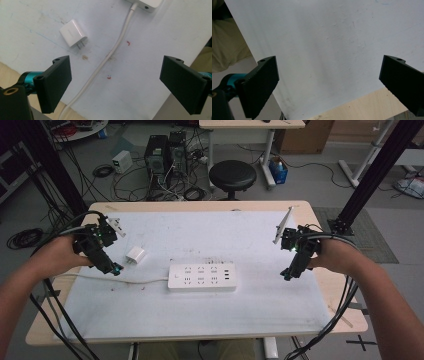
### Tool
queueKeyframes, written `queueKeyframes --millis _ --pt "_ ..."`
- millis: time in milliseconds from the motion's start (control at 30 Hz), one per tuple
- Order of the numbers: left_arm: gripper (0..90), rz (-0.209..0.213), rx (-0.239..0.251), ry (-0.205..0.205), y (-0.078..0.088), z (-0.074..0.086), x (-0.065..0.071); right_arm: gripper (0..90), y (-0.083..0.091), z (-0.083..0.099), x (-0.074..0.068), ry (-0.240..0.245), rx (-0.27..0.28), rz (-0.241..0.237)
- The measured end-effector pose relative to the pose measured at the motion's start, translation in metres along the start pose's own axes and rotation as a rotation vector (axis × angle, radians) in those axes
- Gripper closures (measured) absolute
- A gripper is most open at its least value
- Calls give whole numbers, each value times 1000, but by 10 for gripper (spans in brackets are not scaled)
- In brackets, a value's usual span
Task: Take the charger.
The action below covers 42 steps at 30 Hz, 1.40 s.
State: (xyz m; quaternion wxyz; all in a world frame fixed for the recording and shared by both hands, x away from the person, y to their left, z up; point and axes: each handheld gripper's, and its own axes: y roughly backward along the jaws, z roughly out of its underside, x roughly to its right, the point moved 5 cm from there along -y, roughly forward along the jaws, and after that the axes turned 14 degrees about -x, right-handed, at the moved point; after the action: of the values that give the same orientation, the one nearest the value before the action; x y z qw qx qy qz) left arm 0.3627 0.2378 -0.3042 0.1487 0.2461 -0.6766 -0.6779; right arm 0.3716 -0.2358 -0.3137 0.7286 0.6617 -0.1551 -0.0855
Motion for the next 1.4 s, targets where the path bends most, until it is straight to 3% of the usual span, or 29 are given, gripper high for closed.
queueKeyframes --millis 200,300,333,467,533,567,600,633,667,700,800,833,867,1000,1167,1400 --pt "104 -1 7 13 0 1 -3 19 -2 -1 1 -21 4 -35" --pt "104 11 31 69 -5 -3 -9 19 -3 -2 4 -45 13 -45" --pt "104 11 31 69 -5 -3 -9 19 -3 -2 4 -45 13 -45" --pt "104 14 51 142 -17 -9 -19 19 -6 -5 4 -41 12 -45" --pt "104 14 51 142 -17 -9 -19 19 -7 -5 4 -48 7 -56" --pt "104 1 67 230 -29 -13 -28 19 -8 -6 3 -64 -5 -96" --pt "104 -1 71 264 -32 -14 -31 19 -9 -7 3 -72 -4 -98" --pt "104 -1 71 264 -32 -14 -31 19 -9 -7 3 -72 -4 -98" --pt "104 -1 85 321 -37 -15 -39 19 -9 -8 4 -69 -2 -86" --pt "104 2 91 347 -41 -16 -41 19 -9 -8 4 -67 -1 -84" --pt "104 2 99 412 -53 -18 -51 19 -8 -10 2 -61 -3 -72" --pt "104 2 99 412 -53 -18 -51 19 -8 -10 2 -61 -3 -72" --pt "104 6 99 446 -60 -19 -56 19 -9 -12 1 -49 -5 -68" --pt "104 4 93 494 -79 -22 -65 20 -11 -16 1 -20 -15 -54" --pt "104 -9 90 531 -103 -31 -72 20 -14 -20 1 -20 -11 -55" --pt "105 11 51 579 -138 -40 -78 20 -18 -22 4 -58 -2 -73"
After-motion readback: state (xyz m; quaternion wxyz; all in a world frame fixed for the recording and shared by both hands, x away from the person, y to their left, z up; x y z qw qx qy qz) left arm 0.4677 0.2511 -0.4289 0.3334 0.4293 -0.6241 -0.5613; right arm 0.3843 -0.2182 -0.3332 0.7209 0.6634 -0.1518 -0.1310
